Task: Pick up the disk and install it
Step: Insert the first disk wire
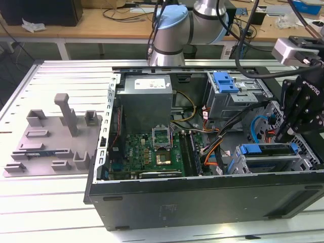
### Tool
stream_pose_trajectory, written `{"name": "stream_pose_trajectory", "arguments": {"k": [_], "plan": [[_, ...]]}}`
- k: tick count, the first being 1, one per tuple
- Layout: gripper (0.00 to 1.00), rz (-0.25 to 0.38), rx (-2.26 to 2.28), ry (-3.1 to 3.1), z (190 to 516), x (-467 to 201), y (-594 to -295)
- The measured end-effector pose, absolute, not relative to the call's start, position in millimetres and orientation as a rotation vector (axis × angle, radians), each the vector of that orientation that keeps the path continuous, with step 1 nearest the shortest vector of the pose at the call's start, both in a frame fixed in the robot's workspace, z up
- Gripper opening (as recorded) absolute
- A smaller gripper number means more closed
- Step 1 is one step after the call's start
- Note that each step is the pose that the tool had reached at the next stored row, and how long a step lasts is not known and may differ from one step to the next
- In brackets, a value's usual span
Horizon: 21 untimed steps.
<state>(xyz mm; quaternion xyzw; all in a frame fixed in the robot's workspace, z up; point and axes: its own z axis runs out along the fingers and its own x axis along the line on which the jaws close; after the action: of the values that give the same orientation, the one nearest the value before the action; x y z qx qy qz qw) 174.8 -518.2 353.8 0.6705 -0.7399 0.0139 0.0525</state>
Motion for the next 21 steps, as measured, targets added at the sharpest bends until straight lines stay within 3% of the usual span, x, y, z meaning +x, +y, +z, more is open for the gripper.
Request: {"name": "stream_pose_trajectory", "arguments": {"k": [21], "plan": [[0.16,0.068,2.119,-2.201,352.4,170.8,-519.7]]}}
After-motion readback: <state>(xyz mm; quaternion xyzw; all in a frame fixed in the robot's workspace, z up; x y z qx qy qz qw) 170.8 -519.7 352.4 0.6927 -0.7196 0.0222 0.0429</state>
